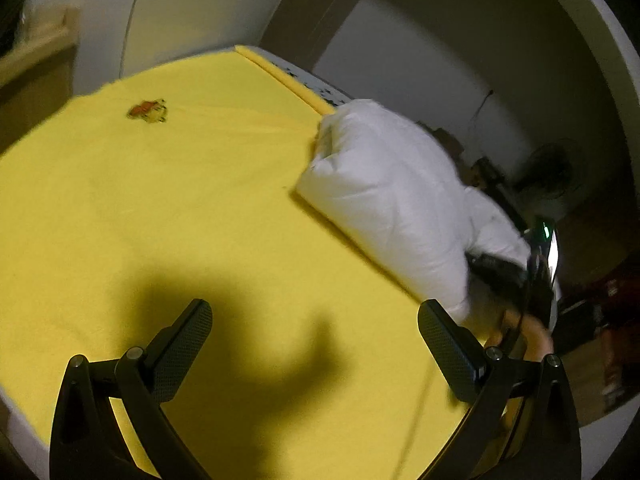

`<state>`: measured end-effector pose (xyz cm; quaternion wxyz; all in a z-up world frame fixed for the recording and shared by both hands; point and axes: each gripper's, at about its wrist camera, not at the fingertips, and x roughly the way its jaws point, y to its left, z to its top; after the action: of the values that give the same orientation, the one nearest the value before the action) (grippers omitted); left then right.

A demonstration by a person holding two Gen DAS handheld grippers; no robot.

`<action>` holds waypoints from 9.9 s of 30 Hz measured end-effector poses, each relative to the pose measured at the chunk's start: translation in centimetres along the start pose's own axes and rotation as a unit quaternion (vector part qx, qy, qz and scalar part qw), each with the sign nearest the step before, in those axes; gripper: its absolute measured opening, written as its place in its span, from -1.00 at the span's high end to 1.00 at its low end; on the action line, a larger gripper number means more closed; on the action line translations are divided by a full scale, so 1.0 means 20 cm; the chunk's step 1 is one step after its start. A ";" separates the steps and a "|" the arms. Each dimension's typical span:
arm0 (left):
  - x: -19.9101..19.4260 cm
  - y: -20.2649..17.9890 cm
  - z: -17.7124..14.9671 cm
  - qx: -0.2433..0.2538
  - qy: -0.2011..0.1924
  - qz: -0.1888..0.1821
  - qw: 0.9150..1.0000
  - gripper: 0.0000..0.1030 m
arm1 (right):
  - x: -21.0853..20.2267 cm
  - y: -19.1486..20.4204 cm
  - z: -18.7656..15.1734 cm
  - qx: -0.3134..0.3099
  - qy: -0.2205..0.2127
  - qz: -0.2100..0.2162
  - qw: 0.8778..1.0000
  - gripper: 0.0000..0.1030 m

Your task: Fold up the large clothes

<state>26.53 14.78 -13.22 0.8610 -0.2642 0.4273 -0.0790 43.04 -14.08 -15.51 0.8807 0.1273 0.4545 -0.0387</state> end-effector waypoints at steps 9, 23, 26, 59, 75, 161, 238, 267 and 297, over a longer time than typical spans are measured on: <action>0.39 0.16 0.23 -0.192 0.078 -0.201 0.957 -0.99 | -0.24 -0.17 0.02 0.062 -0.030 0.130 0.989 -0.08; 0.75 0.14 0.38 -0.258 0.034 -0.187 0.947 -0.99 | -0.87 -0.37 -0.29 -0.021 -0.174 0.130 0.976 -0.49; 0.79 0.15 0.42 -0.278 0.037 -0.196 0.940 -0.99 | -0.88 -0.41 -0.33 -0.017 -0.166 0.135 0.977 -0.49; 0.64 -0.33 0.51 -0.009 -0.016 -0.069 0.997 0.60 | -0.83 -0.34 -0.40 -0.053 -0.160 0.076 0.983 -0.54; 0.50 -0.53 0.45 0.089 -0.064 -0.039 0.993 0.60 | 0.10 0.02 0.09 -0.129 -0.022 -0.042 0.990 0.97; 1.10 -1.94 -0.58 0.334 0.114 -0.106 0.929 0.51 | -0.70 -1.60 -0.54 0.298 -0.177 0.244 0.906 0.12; 1.62 -1.67 0.15 0.274 -0.017 0.058 0.960 -0.99 | -0.27 -1.37 -0.20 0.100 -0.067 0.207 0.971 0.75; 1.49 -1.66 0.19 0.245 0.019 -0.016 0.969 -0.99 | -0.52 -1.42 -0.11 0.107 -0.110 0.156 0.976 -0.12; 0.71 -1.46 0.17 0.299 -0.028 0.069 0.951 -0.99 | -0.15 -1.11 0.21 0.060 -0.023 -0.038 0.997 -0.40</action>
<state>40.56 -13.84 -6.07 0.9154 0.0337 0.3772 -0.1365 40.61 -36.71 -14.91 0.8794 0.1617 0.4360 -0.1024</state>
